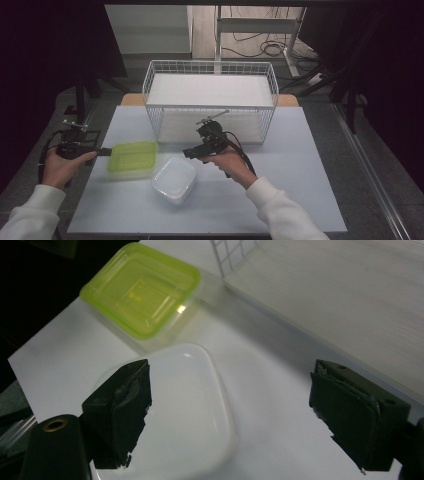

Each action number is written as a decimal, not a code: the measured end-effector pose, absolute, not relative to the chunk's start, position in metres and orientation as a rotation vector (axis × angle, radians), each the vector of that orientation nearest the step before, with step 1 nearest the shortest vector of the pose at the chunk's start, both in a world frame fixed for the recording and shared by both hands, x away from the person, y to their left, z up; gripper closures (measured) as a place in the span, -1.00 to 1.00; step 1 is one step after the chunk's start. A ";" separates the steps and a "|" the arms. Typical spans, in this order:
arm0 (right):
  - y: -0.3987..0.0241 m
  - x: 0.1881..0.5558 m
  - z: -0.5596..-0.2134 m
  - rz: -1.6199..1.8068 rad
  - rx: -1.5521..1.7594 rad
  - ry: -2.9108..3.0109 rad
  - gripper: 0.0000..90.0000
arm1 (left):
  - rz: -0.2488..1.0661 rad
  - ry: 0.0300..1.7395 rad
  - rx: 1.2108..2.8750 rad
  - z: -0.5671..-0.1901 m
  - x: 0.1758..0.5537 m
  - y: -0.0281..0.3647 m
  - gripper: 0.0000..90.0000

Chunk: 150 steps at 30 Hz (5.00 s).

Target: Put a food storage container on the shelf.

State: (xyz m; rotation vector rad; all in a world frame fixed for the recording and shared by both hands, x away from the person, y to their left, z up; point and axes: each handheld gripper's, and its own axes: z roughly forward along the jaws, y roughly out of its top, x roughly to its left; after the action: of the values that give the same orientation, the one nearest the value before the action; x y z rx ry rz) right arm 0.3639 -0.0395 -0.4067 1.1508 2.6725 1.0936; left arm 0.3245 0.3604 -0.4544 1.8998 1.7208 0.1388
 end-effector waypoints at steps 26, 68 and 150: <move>0.062 0.393 -0.443 0.875 1.393 2.748 -0.34 | 0.095 1.755 1.859 -0.467 0.335 0.365 -0.33; 0.095 0.416 -0.486 0.856 1.658 2.860 0.27 | -0.169 1.784 1.771 -0.500 0.346 0.362 0.15; -0.012 0.385 -0.376 1.217 1.382 2.660 0.68 | 0.039 1.414 1.781 -0.390 0.320 0.287 0.74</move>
State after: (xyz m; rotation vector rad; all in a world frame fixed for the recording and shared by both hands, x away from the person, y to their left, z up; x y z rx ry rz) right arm 0.3850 -0.0124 -0.3761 1.3817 2.6601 1.2169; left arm 0.3200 0.2870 -0.3905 1.7808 1.4144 0.0392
